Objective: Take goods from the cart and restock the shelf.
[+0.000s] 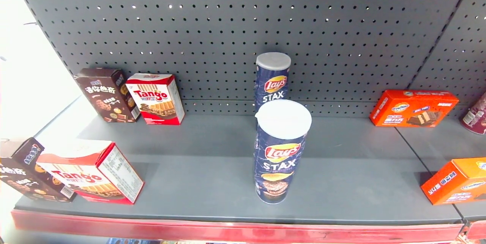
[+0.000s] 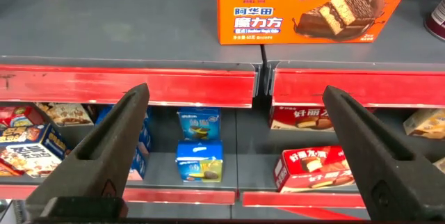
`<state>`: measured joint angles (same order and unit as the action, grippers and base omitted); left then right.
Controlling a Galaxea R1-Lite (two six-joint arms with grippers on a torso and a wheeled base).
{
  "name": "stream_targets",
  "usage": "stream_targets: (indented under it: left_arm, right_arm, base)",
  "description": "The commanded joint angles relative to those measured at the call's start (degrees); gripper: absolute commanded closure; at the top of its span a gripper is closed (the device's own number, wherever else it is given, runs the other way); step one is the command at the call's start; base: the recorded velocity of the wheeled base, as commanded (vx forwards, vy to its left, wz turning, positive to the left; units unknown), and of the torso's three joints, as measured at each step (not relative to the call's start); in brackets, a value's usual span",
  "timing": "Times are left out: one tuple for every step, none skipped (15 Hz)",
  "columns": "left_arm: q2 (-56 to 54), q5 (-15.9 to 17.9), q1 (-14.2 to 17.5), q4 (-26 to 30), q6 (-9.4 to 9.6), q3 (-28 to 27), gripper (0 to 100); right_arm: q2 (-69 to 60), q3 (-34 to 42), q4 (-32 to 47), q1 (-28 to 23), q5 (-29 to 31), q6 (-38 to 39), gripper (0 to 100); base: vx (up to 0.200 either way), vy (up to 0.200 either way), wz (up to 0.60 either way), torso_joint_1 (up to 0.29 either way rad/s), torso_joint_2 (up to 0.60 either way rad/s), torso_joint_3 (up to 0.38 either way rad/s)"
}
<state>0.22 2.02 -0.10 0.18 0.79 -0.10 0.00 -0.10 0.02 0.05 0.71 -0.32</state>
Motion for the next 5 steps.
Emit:
stream_targets:
  left_arm:
    - [0.0,0.0,0.0,0.0,0.0,0.0,0]
    - [0.0,0.0,0.0,0.0,0.0,0.0,0]
    - [0.0,0.0,0.0,0.0,0.0,0.0,0]
    - [0.0,0.0,0.0,0.0,0.09,0.1,0]
    - [0.0,0.0,0.0,0.0,0.0,0.1,0]
  right_arm:
    - [0.1,0.0,0.0,0.0,0.0,0.0,0]
    - [0.1,0.0,0.0,0.0,0.0,0.0,0]
    - [0.1,0.0,0.0,0.0,0.0,0.0,0]
    - [0.1,0.0,0.0,0.0,0.0,0.0,0]
    - [0.1,0.0,0.0,0.0,-0.1,0.0,0]
  base:
    - [0.0,0.0,0.0,0.0,0.0,0.0]
    - [0.0,0.0,0.0,0.0,0.0,0.0]
    - [0.0,0.0,0.0,0.0,0.0,0.0]
    - [0.0,0.0,0.0,0.0,0.0,0.0]
    - [0.0,0.0,0.0,0.0,0.0,0.0]
